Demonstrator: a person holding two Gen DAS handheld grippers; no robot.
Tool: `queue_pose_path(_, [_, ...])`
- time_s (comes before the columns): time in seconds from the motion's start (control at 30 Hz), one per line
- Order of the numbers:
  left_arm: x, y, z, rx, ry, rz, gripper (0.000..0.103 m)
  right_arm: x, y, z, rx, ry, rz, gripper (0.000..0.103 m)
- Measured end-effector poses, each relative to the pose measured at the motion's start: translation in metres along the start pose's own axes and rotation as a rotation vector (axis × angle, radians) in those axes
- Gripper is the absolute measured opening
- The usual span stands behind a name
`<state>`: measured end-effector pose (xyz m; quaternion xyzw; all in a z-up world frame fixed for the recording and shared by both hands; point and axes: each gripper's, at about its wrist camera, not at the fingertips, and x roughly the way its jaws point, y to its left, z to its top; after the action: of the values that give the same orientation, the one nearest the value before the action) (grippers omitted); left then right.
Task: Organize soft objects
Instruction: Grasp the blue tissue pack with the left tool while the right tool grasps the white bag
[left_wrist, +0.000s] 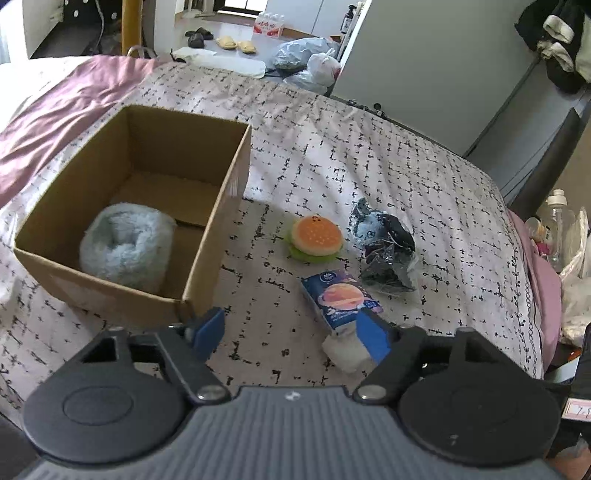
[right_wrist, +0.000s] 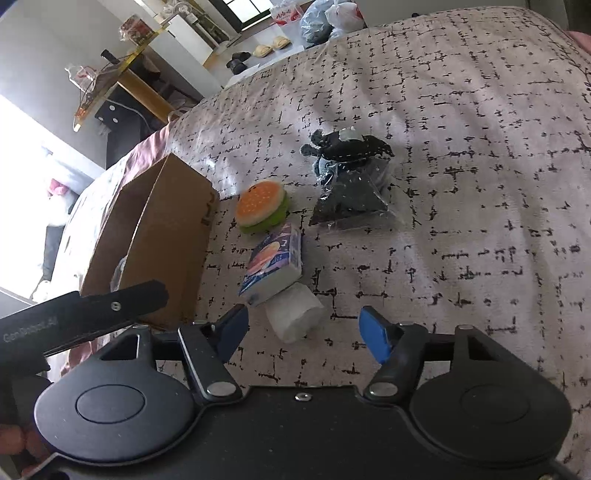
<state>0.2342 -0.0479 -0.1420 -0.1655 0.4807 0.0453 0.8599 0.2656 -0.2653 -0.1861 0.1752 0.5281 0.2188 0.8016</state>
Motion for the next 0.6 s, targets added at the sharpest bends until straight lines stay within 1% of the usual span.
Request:
queue_pose_path(0.07, [0.006, 0.002, 0.000, -0.032, 0.006, -0.006, 0.063, 0.006, -0.001, 0.002, 0.004, 0.012, 0.009, 0.062])
queue_pose_path(0.13, [0.012, 0.002, 0.001, -0.050, 0.014, -0.006, 0.058, 0.014, -0.001, 0.004, 0.004, 0.029, 0.004, 0.058])
queue_pose_path(0.2, [0.016, 0.002, 0.003, -0.055, 0.020, -0.009, 0.057, 0.023, 0.000, 0.004, 0.002, 0.048, 0.003, 0.055])
queue_pose_path(0.27, [0.021, 0.001, 0.005, -0.053, 0.024, -0.012, 0.057, 0.031, 0.002, 0.005, -0.013, 0.066, 0.005, 0.055])
queue_pose_path(0.37, [0.028, -0.001, 0.010, -0.055, 0.033, -0.021, 0.057, 0.038, 0.004, 0.007, -0.032, 0.075, 0.003, 0.054])
queue_pose_path(0.5, [0.039, -0.003, 0.016, -0.059, 0.048, -0.029, 0.057, 0.048, 0.003, 0.008, -0.044, 0.087, -0.004, 0.051])
queue_pose_path(0.53, [0.042, -0.005, 0.017, -0.059, 0.048, -0.031, 0.058, 0.051, 0.003, 0.008, -0.046, 0.091, -0.006, 0.050])
queue_pose_path(0.6, [0.047, -0.007, 0.019, -0.058, 0.057, -0.040, 0.058, 0.055, 0.003, 0.008, -0.052, 0.101, 0.003, 0.042])
